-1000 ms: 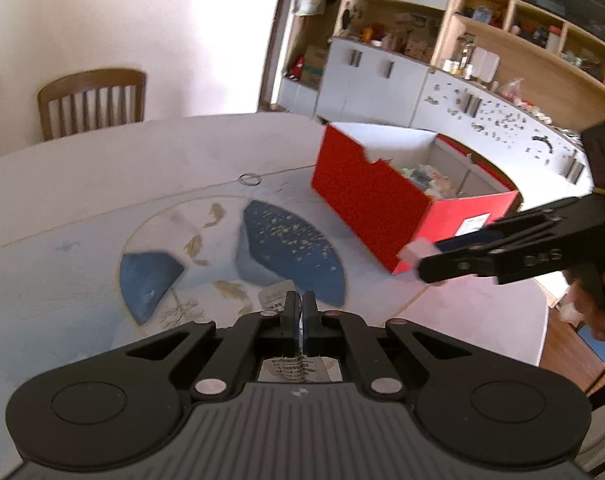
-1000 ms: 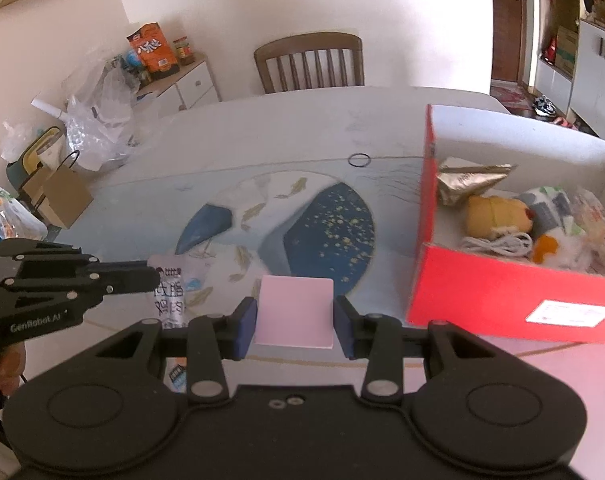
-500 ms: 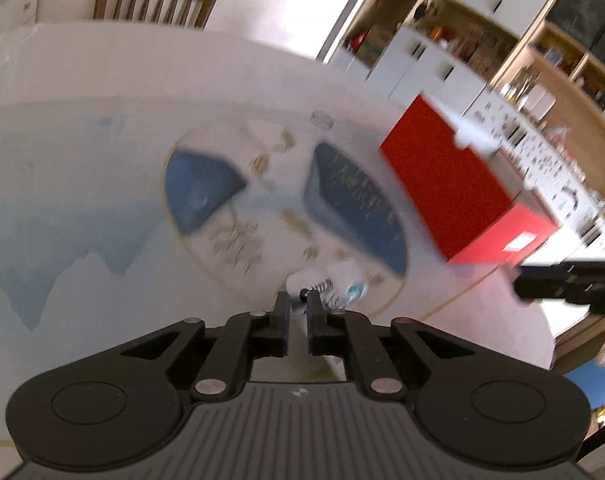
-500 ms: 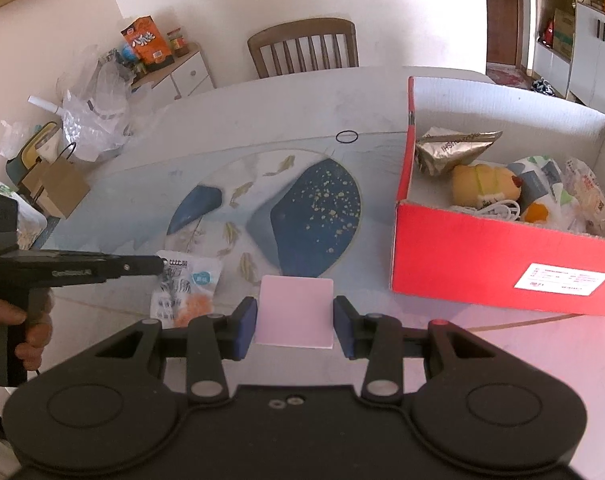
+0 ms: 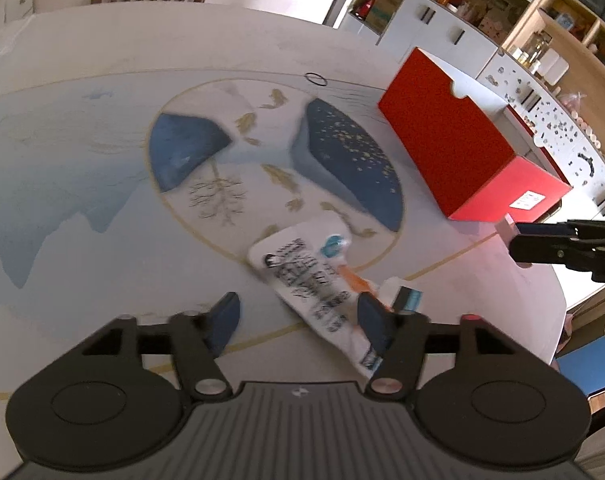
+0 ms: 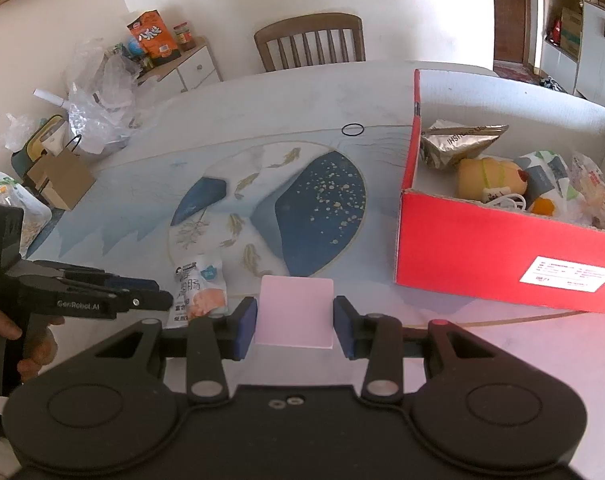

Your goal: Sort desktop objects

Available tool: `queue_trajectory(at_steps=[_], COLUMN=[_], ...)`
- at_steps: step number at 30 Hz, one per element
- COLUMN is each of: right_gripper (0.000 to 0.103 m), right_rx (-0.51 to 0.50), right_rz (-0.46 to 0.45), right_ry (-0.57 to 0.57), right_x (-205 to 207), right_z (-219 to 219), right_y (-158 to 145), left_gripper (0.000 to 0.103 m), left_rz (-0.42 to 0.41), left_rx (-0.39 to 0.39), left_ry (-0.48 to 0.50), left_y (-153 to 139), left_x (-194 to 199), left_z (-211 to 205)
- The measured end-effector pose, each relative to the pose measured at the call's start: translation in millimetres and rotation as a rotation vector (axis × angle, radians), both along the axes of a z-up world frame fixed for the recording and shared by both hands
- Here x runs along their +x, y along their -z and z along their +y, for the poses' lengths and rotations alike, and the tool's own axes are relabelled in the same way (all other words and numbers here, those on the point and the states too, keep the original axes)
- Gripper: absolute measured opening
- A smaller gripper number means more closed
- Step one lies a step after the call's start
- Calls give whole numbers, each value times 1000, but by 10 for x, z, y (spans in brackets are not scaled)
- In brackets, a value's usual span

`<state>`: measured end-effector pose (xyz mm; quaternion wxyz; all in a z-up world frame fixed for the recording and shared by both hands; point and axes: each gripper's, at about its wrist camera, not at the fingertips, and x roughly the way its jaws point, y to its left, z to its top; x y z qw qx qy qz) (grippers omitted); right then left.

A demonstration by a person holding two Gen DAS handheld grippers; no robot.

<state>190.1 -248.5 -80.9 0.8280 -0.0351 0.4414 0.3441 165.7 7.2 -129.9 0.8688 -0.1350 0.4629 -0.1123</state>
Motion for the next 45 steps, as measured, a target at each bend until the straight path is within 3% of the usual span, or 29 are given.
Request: queue_trajectory(at_steps=[7, 11, 21, 24, 26, 28, 32, 45], right_gripper=[41, 41, 41, 41, 41, 41, 41, 41], right_rx=[12, 21, 27, 22, 20, 18, 18, 40], right_rz=[-5, -4, 6, 9, 10, 12, 11, -11], right_ry=[-25, -50, -148, -182, -202, -215, -231, -243], right_x=[76, 140, 304, 334, 352, 371, 415, 554], right_z=[-99, -164, -339, -396, -442, -490, -598, -867], right_y=[3, 16, 72, 99, 111, 120, 125, 35], left_gripper=[65, 67, 89, 91, 91, 87, 57, 48], left_rz=[67, 85, 100, 98, 82, 64, 23, -9], left_rx=[-15, 26, 280, 358, 354, 355, 369, 333], left_ry=[-104, -159, -226, -228, -246, -257, -252, -264], left_y=[-9, -20, 28, 73, 82, 85, 39, -64], left_x=[103, 193, 313, 339, 333, 324, 301, 262], left_z=[-160, -290, -814, -940, -967, -985, -1082, -1242])
